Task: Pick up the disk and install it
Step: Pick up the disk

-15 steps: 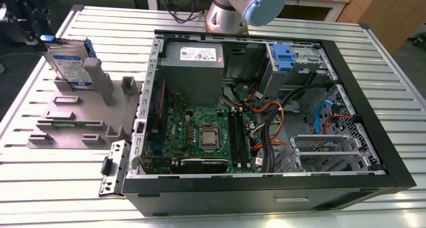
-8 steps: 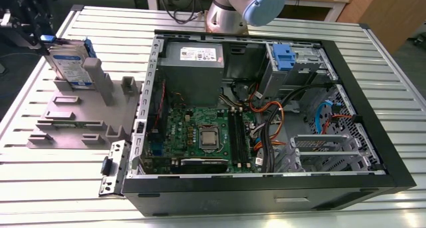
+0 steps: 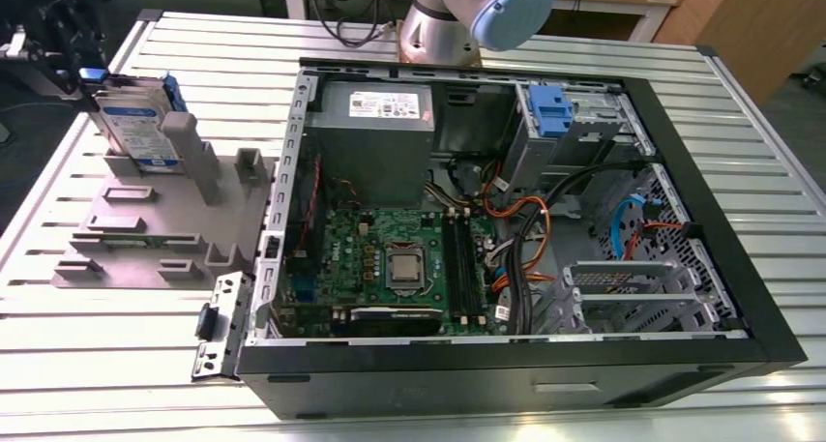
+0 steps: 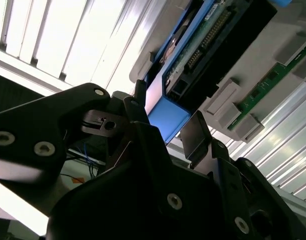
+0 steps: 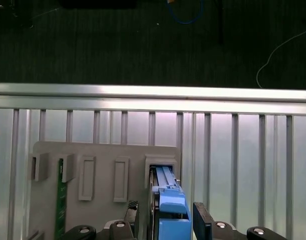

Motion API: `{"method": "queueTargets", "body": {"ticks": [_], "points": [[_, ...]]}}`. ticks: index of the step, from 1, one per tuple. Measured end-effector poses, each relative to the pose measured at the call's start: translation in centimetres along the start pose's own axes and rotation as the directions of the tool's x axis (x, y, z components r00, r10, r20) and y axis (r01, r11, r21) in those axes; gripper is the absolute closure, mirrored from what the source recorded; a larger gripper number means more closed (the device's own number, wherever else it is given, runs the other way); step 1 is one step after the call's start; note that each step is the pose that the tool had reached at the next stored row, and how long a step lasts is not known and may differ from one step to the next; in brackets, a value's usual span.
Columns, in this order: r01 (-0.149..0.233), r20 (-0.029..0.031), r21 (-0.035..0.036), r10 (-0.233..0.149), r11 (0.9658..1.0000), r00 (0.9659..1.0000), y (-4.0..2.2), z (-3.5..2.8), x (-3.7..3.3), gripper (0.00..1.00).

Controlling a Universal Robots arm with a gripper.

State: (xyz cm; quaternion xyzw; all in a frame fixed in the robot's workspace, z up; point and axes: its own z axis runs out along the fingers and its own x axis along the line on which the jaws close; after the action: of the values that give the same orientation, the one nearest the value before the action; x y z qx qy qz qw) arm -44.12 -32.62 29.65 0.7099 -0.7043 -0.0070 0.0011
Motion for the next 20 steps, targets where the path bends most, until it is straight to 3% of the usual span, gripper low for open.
{"method": "queueTargets", "body": {"ticks": [12, 14, 17, 20], "points": [[0.000, 0.0022, 0.0003, 0.000, 1.0000, 1.0000, 0.00, 0.21, -0.01, 0.45], [0.000, 0.0080, 0.0000, 0.000, 1.0000, 1.0000, 0.00, 0.27, -0.01, 0.45], [0.000, 0.0220, 0.0001, 0.000, 1.0000, 0.9998, 0.00, 0.37, -0.01, 0.45], [0.000, 0.0230, -0.0001, 0.000, 1.0000, 0.9997, -0.01, 0.42, -0.01, 0.45]]}}
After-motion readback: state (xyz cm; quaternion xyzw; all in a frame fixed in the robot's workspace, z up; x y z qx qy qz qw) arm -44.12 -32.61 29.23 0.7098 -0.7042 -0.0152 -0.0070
